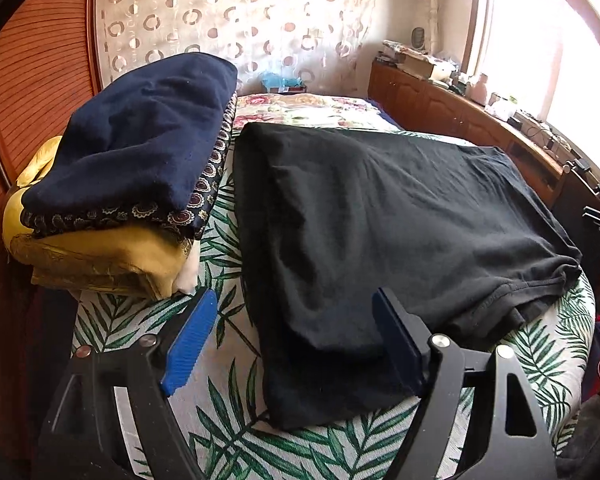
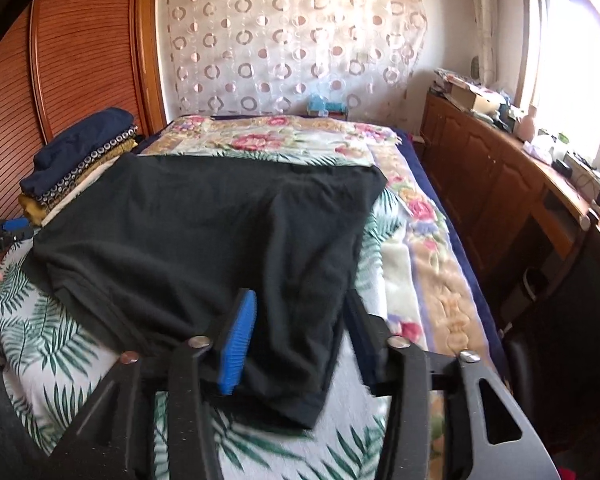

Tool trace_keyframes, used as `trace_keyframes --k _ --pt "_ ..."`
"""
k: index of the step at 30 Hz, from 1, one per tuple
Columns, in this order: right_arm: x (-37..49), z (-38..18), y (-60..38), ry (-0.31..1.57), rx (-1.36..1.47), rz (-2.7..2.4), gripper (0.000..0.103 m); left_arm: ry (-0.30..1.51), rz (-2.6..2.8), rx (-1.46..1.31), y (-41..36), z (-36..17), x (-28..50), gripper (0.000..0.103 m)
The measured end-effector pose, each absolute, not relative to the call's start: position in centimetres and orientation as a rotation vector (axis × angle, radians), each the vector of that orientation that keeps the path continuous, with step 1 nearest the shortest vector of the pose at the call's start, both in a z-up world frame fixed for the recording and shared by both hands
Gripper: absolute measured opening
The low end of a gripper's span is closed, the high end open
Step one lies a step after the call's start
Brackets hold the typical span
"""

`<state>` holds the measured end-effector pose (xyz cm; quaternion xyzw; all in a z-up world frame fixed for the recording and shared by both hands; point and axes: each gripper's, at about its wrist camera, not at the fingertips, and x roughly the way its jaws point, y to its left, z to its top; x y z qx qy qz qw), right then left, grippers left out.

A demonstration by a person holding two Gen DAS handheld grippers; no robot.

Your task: Fold small clothes

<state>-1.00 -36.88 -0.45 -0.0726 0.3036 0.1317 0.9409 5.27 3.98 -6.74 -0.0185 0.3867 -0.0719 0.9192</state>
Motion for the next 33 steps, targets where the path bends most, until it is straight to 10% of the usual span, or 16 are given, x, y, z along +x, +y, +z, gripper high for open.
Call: trace_keyframes --k 28,33 --pt "4.9 -7.0 -29.2 0.737 -0.209 0.323 0.063 0.856 -0.111 -0.090 6.2 -9.1 4.7 0.081" --pt "4.9 -6.8 -29.4 0.737 -0.195 0.328 0.064 0.870 -0.152 -0.130 6.2 -9.2 4.8 0.058"
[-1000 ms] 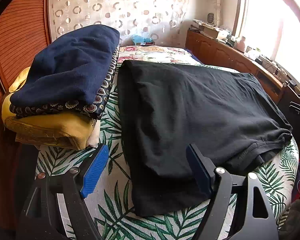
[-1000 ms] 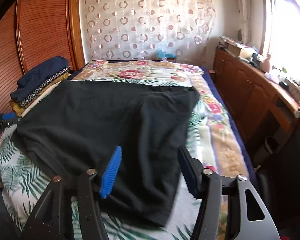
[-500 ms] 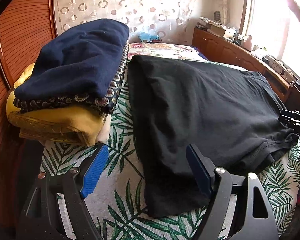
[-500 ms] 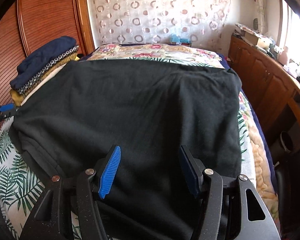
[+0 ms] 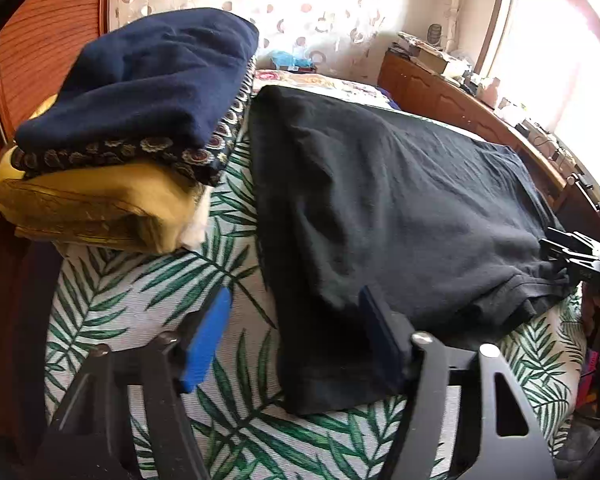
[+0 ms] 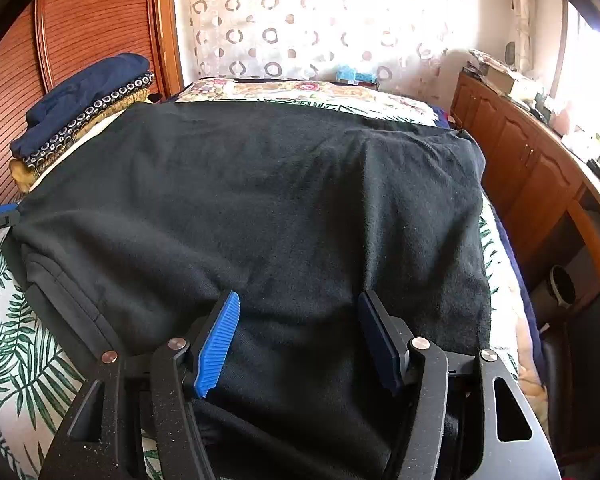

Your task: Fold small clothes

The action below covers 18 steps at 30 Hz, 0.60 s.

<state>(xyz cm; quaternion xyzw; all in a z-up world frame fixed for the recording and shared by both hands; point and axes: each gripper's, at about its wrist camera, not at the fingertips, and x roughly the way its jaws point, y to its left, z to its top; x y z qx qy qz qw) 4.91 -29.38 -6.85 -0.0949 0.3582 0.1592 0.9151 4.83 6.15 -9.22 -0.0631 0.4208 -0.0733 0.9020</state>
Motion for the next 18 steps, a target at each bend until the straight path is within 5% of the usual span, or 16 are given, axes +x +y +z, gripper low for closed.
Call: trace_keyframes --k 5,18 --pt "4.8 -6.8 -29.4 0.737 -0.198 0.326 0.065 0.888 -0.173 -0.116 5.4 -9.4 4.8 0.036" --pt "4.8 -6.9 -29.6 0.737 -0.193 0.329 0.065 0.900 -0.190 -0.121 4.8 -9.4 5.6 0.036"
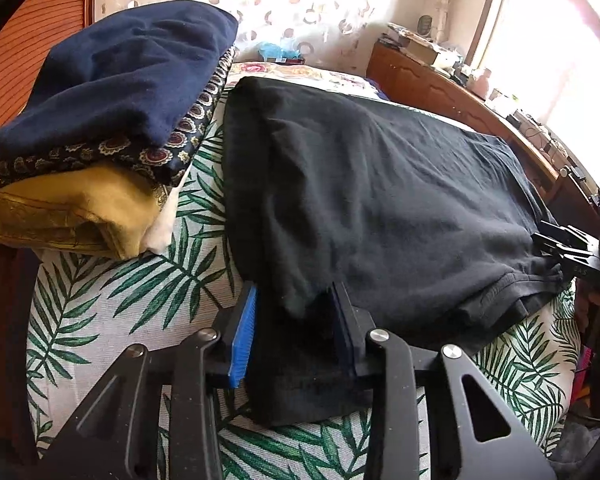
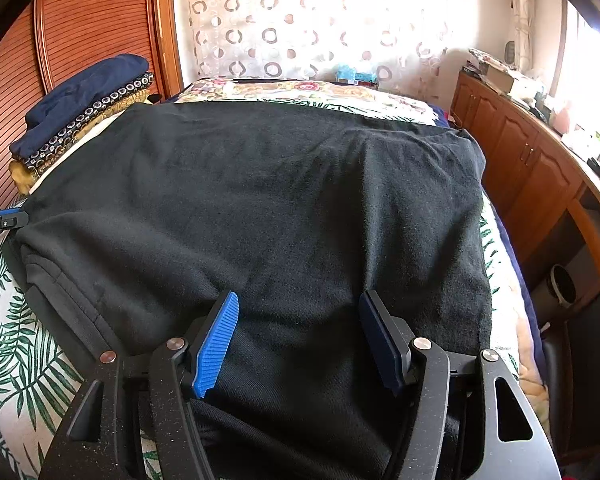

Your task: Fold small clothes

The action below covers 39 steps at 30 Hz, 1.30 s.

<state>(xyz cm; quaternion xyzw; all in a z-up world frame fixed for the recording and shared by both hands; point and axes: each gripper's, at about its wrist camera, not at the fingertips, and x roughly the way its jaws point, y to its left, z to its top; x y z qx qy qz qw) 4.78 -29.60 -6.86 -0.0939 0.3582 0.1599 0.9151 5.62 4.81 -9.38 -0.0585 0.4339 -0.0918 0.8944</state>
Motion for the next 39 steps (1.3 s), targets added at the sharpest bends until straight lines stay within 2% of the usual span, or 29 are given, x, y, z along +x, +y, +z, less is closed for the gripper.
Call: trace_keyframes --k 1,2,3,6,18,26,39 --pt "4.8 -6.9 -29.6 0.737 -0.194 0.329 0.065 0.897 -0.193 -0.117 4.7 -9.4 5.6 0.036" --pt "4.8 -6.8 -29.6 0.737 -0.194 0.329 0.065 0.896 -0.195 -0.116 4.7 -9.4 5.6 0.030" --pt "4.8 -6.9 -29.6 0.737 -0.194 0.329 0.065 0.895 -0.196 -0.113 4.6 -9.4 5.6 0.018" --pt "4.8 -6.8 -29.7 0.737 -0.194 0.330 0.065 0.894 -0.204 -0.093 4.3 -9.2 5.7 0.011" --pt "4.8 -6.9 -29.7 0.736 -0.187 0.333 0.065 0.705 -0.348 -0.079 0.1 -2.7 6.7 0.008" --pt "4.2 -6.2 -31.1 0.714 -0.126 0.347 0.065 0.681 -0.446 -0.034 -4.7 -1.1 8.2 0.008" --pt "0.6 -2.7 -35.5 0.602 -0.067 0.307 0.065 0.589 -0.649 0.028 -13.5 4.7 10.0 0.008"
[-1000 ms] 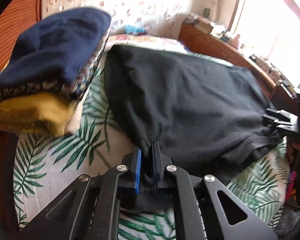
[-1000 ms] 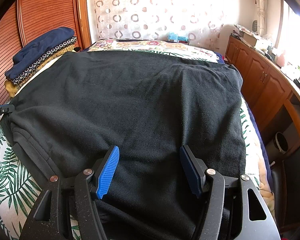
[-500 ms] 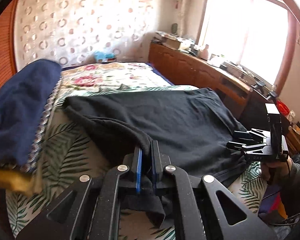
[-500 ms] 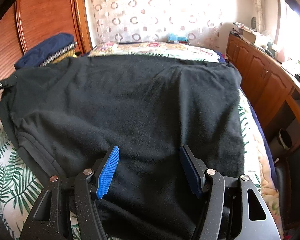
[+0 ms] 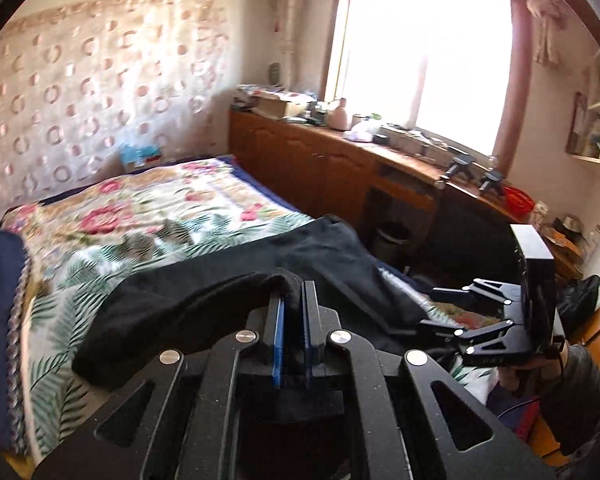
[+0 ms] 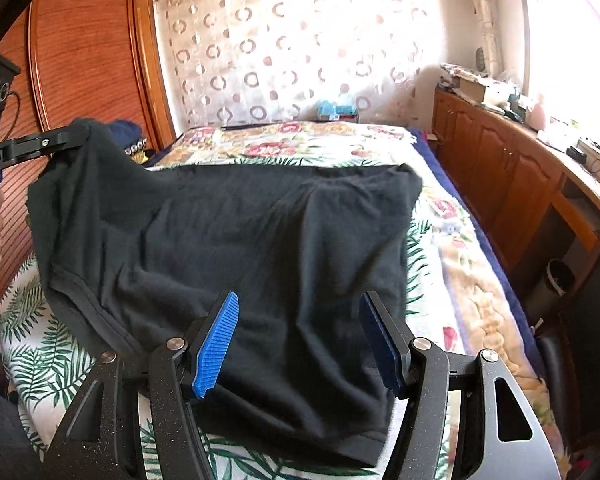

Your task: Fold small clothes

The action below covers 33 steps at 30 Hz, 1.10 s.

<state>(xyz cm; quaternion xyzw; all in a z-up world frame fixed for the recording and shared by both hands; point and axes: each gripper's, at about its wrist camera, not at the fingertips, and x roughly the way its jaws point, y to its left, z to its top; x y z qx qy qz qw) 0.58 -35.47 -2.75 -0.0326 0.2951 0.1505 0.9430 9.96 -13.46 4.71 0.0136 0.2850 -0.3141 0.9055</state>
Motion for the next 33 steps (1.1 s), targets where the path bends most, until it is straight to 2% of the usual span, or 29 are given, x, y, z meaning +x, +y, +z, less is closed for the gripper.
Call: trace_keyframes --k 8,10,12,16,17,18,19,33 --pt "-1.0 -2.6 -35.8 0.584 -0.058 0.302 0.065 0.646 -0.706 0.088 -17.2 4.6 11.0 0.009" --pt "-0.5 -2.9 -35.5 0.591 -0.053 0.306 0.065 0.681 -0.708 0.093 -17.3 3.7 11.3 0.022" --pt "-0.3 -3.1 -35.4 0.595 -0.052 0.309 0.065 0.685 -0.690 0.094 -16.8 3.1 11.4 0.041" --pt "0.6 -3.0 -35.4 0.601 -0.049 0.318 0.065 0.705 -0.648 0.104 -15.5 2.1 11.5 0.043" --pt "0.8 -3.0 -35.3 0.602 -0.048 0.322 0.065 0.708 -0.638 0.104 -15.3 1.9 11.6 0.055" --pt "0.9 -2.9 -35.2 0.603 -0.047 0.328 0.065 0.708 -0.626 0.095 -14.7 1.6 11.5 0.074" --pt "1.0 -2.8 -35.2 0.605 -0.047 0.334 0.065 0.708 -0.618 0.081 -14.1 1.4 11.4 0.081" --pt "4.1 -4.4 -28.9 0.698 -0.154 0.476 0.065 0.738 -0.457 0.034 -7.7 -2.0 10.6 0.083"
